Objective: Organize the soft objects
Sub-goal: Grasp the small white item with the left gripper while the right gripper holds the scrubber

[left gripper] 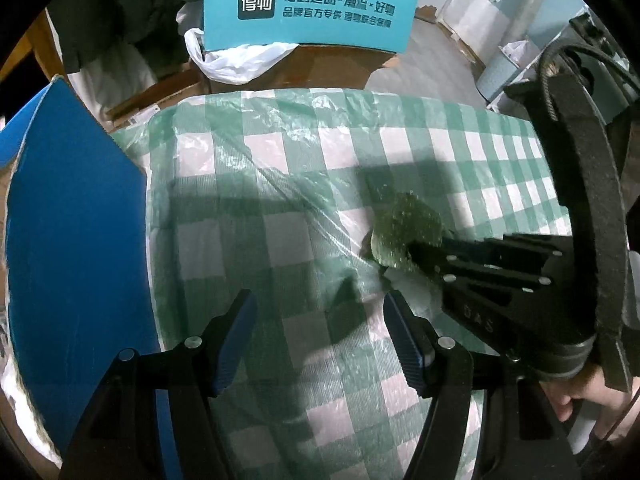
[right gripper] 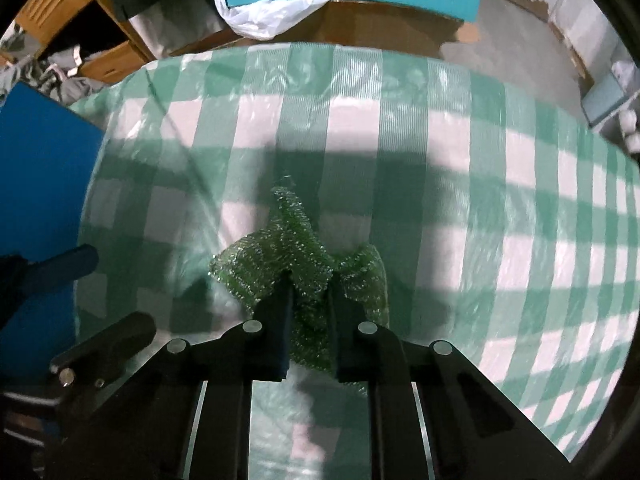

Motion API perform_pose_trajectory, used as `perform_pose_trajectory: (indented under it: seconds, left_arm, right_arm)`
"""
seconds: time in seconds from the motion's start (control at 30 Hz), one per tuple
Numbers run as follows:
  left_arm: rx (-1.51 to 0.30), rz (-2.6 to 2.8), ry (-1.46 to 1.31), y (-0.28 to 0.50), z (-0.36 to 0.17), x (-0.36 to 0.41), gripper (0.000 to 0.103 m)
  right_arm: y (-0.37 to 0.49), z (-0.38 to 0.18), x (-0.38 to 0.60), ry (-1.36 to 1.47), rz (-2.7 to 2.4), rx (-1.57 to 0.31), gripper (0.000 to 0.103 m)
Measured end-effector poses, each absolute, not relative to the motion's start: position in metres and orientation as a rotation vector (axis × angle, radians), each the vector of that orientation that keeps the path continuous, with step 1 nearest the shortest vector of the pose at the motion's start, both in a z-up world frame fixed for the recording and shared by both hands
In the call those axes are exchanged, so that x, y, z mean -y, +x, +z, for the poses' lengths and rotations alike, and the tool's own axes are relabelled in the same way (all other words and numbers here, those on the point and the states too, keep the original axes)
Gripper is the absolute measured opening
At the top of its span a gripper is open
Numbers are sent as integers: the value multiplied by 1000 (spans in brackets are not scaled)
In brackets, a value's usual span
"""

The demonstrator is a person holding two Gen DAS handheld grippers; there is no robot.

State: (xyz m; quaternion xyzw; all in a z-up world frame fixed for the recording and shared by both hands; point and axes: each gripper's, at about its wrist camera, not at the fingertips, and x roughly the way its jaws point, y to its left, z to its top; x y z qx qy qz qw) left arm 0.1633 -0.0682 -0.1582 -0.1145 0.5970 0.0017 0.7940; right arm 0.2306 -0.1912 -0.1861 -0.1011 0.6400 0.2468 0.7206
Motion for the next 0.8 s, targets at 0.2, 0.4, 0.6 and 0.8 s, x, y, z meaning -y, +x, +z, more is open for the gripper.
perform_pose_trajectory:
  seconds: [0.2, 0.4, 0.6, 0.8]
  left_arm:
    - [-1281, -7, -229, 157, -153, 77, 67]
    - [-1289, -6, -257, 159, -155, 84, 67]
    - [-1306, -11, -315, 167, -161, 97, 67]
    - [-1328, -42, -287, 174, -170, 124, 67]
  right_arm:
    - [218, -179, 206, -190, 540, -1415, 11]
    - [217, -175, 230, -153, 518, -1406, 11]
    - [220, -168, 256, -110, 503, -1386, 11]
    - [222, -167, 279, -83, 475, -1374, 11]
